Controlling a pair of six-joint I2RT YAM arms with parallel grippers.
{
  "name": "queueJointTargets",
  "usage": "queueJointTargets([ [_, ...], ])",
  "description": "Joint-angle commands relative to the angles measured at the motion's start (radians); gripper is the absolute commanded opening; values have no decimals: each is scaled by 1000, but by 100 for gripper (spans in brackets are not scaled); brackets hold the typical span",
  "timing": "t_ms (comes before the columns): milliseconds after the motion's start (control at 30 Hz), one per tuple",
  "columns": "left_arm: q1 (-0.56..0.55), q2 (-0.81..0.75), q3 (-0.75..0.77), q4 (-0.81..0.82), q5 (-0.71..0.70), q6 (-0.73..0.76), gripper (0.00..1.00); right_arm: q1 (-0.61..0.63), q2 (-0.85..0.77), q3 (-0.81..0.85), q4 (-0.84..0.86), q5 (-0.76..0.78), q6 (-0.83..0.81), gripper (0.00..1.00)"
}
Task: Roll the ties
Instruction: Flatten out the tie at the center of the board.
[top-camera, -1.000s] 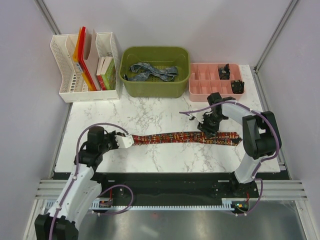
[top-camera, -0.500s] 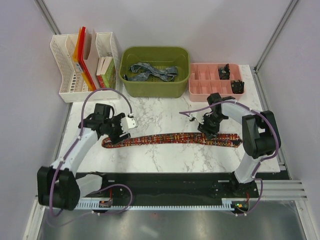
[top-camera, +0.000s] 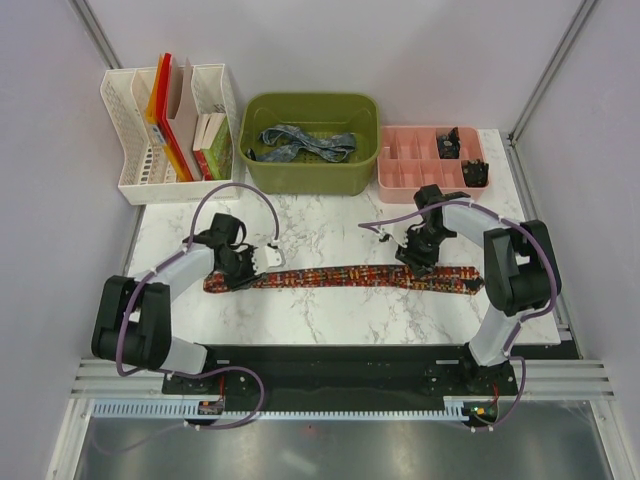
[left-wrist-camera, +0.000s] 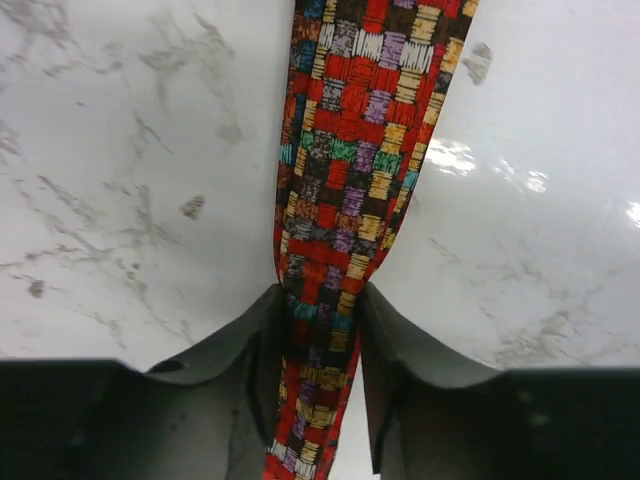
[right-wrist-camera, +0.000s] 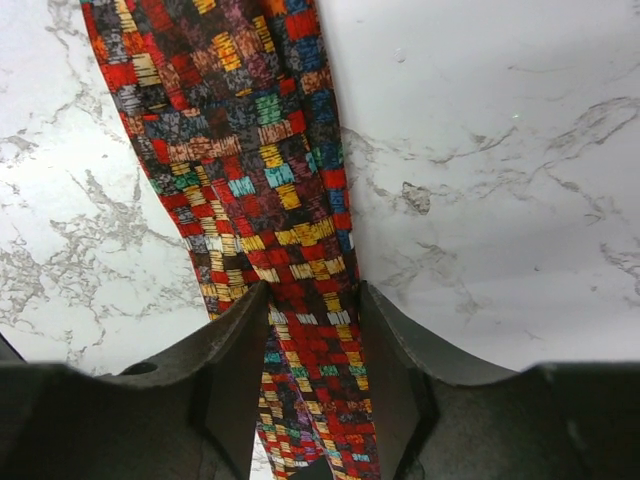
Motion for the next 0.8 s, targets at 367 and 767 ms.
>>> queueJointTargets([
  [367, -3, -29, -40, 231, -113, 113, 18, -110, 13, 142, -42, -36, -191, 92],
  [767, -1, -159, -13, 124, -11, -71, 47, -501, -87, 0, -105, -120, 25, 56],
])
